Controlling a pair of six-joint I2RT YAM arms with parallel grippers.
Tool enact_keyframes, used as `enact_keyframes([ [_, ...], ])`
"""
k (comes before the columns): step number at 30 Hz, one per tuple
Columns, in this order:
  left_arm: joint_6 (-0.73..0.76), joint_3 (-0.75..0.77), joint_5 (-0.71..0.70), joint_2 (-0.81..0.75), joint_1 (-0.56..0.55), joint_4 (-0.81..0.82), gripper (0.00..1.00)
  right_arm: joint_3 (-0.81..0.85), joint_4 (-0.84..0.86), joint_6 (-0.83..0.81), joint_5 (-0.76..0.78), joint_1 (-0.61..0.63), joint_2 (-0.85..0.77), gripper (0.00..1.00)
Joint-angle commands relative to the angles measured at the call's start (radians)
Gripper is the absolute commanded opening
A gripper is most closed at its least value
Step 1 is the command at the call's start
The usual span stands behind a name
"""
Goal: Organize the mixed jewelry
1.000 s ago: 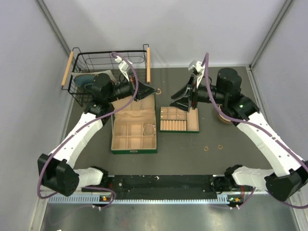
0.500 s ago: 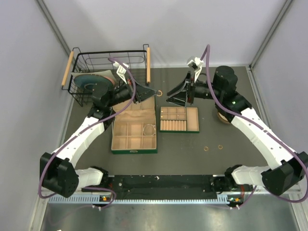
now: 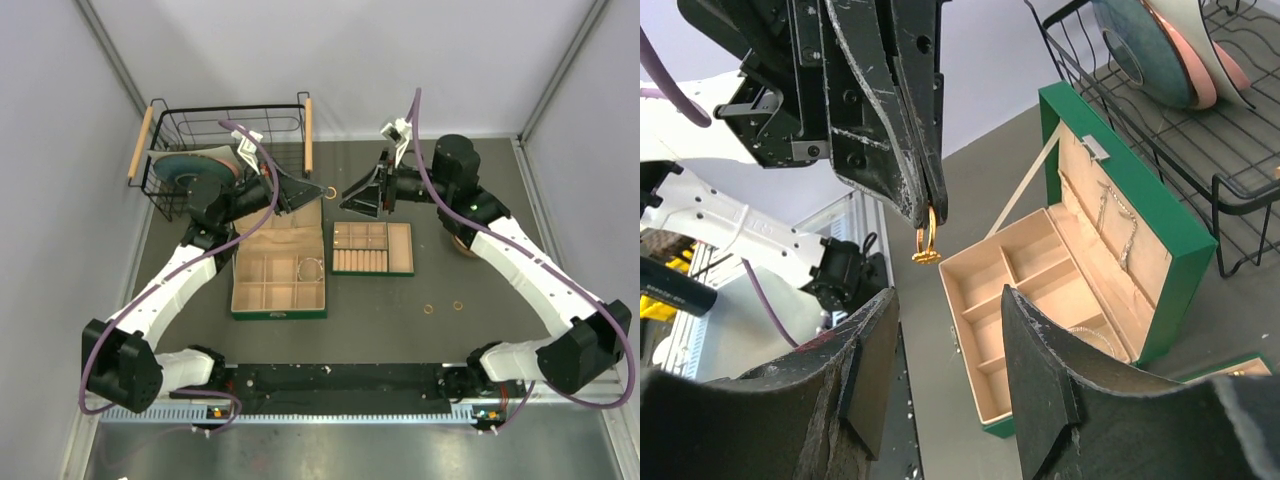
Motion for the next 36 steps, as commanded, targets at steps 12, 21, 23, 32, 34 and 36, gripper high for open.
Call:
enact_keyframes([
  [12, 0.015, -0.009, -0.001, -0.024, -0.004, 0.046, 0.0, 0.053, 0.116, 0.066, -0.045, -0.01, 0.015, 0.43],
  [21, 0.018, -0.006, -0.002, -0.024, -0.011, 0.043, 0.0, 0.069, 0.127, 0.08, -0.053, -0.009, 0.042, 0.41],
  [23, 0.019, -0.006, -0.004, -0.021, -0.011, 0.043, 0.0, 0.071, 0.128, 0.08, -0.054, -0.01, 0.047, 0.4],
  [32, 0.039, -0.005, -0.005, -0.018, -0.014, 0.023, 0.0, 0.083, 0.13, 0.09, -0.065, -0.01, 0.053, 0.32],
  [34, 0.044, -0.005, -0.007, -0.018, -0.016, 0.02, 0.0, 0.086, 0.133, 0.094, -0.069, -0.01, 0.056, 0.31],
  [36, 0.045, -0.005, -0.007, -0.02, -0.016, 0.017, 0.0, 0.089, 0.134, 0.097, -0.071, -0.009, 0.059, 0.29],
])
